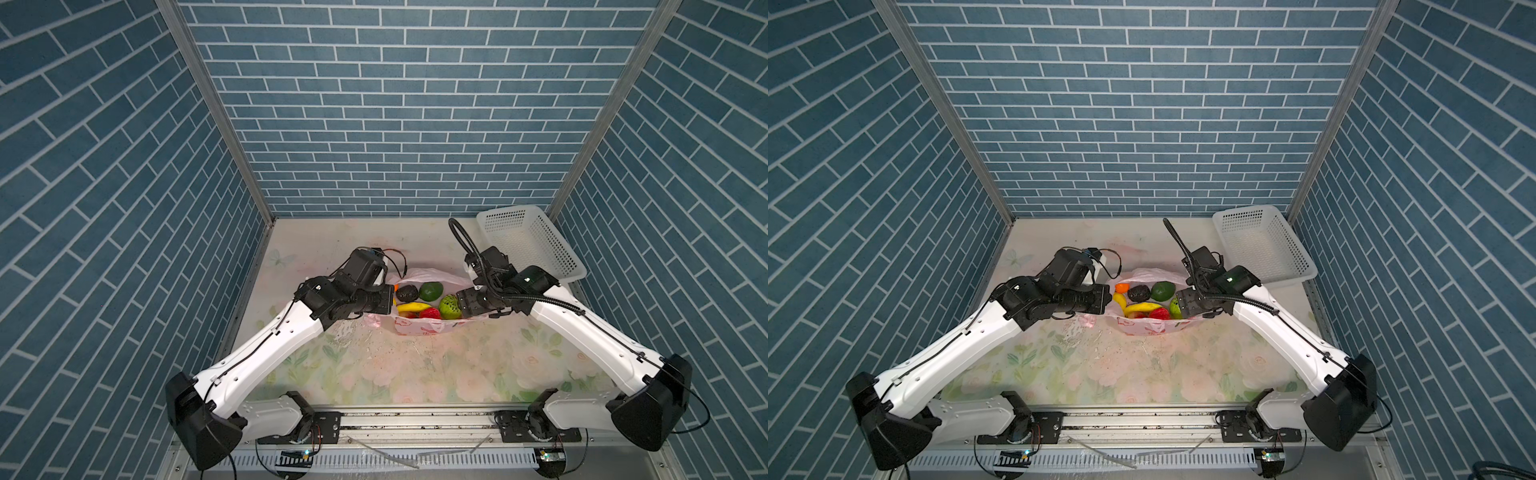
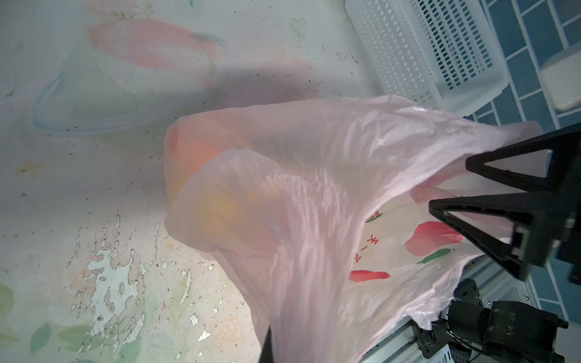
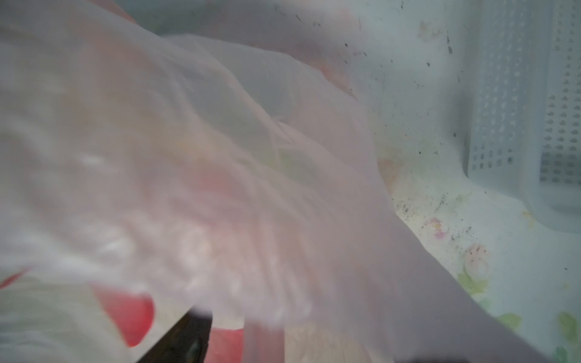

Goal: Untie the knot of the plastic bag and take out the fruit
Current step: Open the plastic bag at the center of the table.

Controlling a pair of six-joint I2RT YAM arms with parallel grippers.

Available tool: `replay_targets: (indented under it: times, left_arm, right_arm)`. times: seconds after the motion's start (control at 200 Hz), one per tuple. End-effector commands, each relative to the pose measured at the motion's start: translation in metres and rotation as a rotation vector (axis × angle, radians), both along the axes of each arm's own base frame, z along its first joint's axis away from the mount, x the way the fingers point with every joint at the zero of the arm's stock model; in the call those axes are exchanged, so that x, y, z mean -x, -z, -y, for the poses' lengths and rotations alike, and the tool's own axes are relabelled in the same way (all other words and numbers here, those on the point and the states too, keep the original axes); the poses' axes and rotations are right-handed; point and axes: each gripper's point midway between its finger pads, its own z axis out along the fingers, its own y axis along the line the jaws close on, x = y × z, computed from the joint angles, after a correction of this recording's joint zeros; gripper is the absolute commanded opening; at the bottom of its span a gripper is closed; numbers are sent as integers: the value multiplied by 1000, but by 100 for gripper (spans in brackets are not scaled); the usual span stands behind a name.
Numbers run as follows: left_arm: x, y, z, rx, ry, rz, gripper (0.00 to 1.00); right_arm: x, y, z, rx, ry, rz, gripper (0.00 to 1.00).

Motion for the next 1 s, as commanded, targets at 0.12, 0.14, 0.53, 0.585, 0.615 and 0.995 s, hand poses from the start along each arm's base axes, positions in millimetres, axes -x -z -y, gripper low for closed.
replay_targets:
  times: [0.12, 0.14, 0.53, 0.585, 0.615, 0.995]
  left_arm:
    - [-2, -13, 13, 37, 23, 31, 0]
    - [-2, -13, 13, 35, 23, 30, 0]
    - [-4, -17, 13, 47, 16, 42, 0]
    - [-4, -15, 13, 46, 17, 39, 0]
    - [-3, -14, 13, 44, 17, 36, 0]
    - [-3, 1, 7, 2, 8, 31, 0]
  right_arm:
    - [28, -59, -36, -160, -145, -16, 90]
    - [30, -61, -39, -172, -157, -20, 90]
    - [23, -53, -90, -373, -167, -49, 68]
    - [12, -43, -94, -372, -151, -16, 61]
    - [6, -37, -95, -363, -139, 0, 58]
    - [-101, 6, -91, -227, 29, 259, 84]
